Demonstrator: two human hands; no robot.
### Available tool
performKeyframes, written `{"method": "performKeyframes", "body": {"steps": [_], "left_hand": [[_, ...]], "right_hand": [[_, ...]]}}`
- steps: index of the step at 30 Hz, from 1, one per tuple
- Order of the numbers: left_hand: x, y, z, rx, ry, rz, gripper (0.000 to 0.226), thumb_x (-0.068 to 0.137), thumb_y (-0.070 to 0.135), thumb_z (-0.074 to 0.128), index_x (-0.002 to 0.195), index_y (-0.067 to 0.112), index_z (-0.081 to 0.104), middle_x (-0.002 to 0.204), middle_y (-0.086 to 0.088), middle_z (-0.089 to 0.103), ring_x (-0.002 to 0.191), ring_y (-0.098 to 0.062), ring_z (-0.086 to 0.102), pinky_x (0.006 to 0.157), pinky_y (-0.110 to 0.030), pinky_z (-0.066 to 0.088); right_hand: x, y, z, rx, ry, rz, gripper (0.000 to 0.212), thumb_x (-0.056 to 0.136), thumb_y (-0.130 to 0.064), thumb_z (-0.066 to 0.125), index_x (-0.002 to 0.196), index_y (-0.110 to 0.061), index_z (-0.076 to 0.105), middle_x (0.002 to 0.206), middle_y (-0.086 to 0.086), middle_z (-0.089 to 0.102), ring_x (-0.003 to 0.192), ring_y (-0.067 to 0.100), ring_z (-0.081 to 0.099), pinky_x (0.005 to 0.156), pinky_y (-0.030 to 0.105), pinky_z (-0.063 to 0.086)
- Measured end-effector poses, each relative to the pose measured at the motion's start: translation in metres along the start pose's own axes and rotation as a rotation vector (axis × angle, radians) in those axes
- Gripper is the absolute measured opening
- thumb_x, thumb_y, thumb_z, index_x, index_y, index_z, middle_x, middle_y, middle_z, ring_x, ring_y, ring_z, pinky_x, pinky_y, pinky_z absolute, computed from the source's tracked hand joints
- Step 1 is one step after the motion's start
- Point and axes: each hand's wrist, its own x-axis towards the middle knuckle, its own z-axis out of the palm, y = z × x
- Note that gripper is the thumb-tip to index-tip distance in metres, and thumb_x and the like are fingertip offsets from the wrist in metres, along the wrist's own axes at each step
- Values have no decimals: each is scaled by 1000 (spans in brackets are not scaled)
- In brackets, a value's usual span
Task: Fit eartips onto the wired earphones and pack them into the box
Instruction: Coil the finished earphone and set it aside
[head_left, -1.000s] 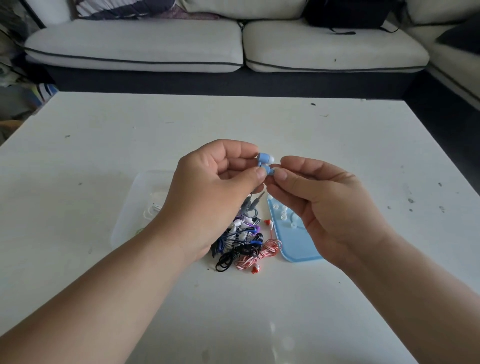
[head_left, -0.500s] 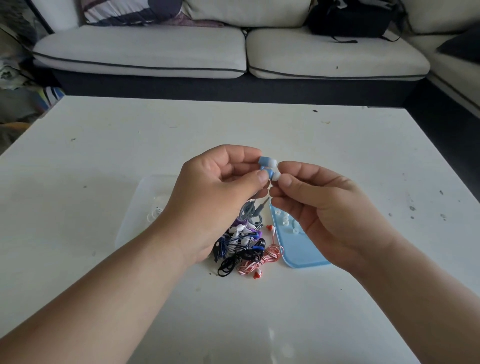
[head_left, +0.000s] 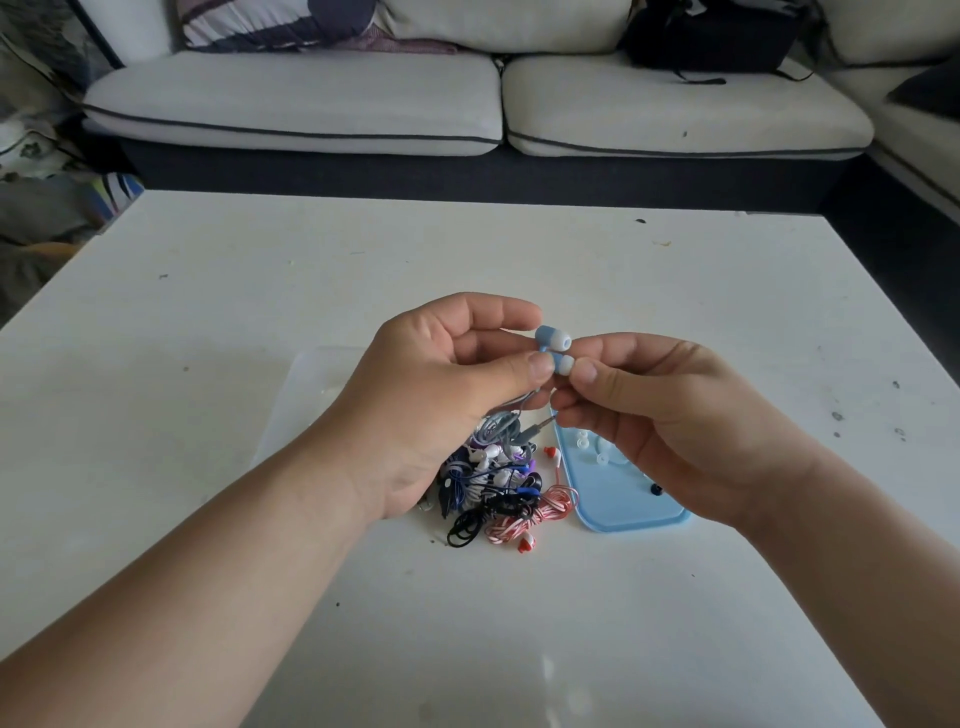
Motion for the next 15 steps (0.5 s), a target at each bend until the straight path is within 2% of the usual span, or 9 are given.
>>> {"method": "performKeyframes", "body": {"steps": [3,5,9,15], "left_hand": [[0,0,-1,-31,-18,-38,33,84,-8,72,114,6,70,90,-11,79,75,-18,75,71,-21,58],[0,-1,-2,-46,-15,-68,31,84,-8,73,112,5,71,90,-11,79,75,-18,75,70,-21,58],[1,-4,-1,-109,13,-108,26,85,-8,71,107,4,71,91,-12,78,77,-19,75,71,-23,59],[1,-8,2,-80,61,-55,25,85,-7,73,108,3,71,95,-15,78,82,-20,76,73,-24,60]], "right_hand": [[0,0,0,-16,-38,4,14,73,-11,71,83,-5,80,87,18,75,77,20,70,74,26,61],[0,1,-1,-63,-33,-25,17,74,-11,73,86,0,79,88,23,75,78,22,69,73,26,61],[1,5,1,-219,36,-160,17,79,-11,74,91,2,76,88,24,76,77,25,69,73,28,58],[1,8,2,-247,165,-219,15,81,-6,76,92,2,74,81,21,75,71,28,71,70,32,61]]}}
